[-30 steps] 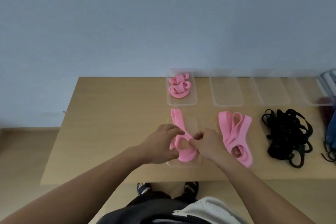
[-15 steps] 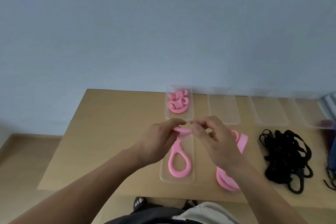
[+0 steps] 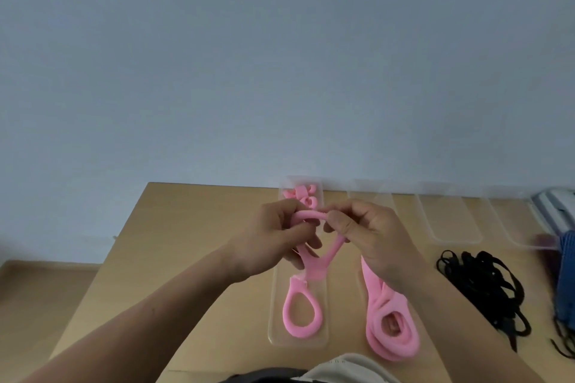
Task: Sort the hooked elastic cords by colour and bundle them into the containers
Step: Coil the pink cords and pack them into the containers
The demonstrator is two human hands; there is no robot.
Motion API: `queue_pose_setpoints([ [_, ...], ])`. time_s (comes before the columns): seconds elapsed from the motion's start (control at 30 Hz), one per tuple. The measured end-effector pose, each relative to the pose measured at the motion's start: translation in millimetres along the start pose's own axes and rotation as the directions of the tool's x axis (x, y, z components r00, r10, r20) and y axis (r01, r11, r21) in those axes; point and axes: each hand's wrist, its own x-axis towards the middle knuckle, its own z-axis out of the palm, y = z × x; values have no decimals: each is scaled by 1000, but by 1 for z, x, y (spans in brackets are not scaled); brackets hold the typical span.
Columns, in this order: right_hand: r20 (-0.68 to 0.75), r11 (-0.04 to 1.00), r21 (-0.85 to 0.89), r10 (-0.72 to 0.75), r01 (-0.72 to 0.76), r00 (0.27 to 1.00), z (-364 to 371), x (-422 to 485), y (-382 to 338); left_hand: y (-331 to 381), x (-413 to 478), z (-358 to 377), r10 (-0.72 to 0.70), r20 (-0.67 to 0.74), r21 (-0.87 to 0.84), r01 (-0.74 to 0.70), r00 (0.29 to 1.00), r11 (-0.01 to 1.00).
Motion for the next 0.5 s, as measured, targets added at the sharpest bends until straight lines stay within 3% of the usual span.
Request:
queue_pose_setpoints([
  [0.13,-21,1000,28,13,-12,1000,6,-1,1,0,-1,-5,-56,52,-159,64,997,985],
  [0.3,-35,994,-106,-36,32,999,12,-2,10,-5,2,-7,14,17,-131,-11,1000,991],
  [0.5,-42,996,-86,-9,5,999,5,-3,11,-9,5,-4,147,-51,-36,-149,988,988],
])
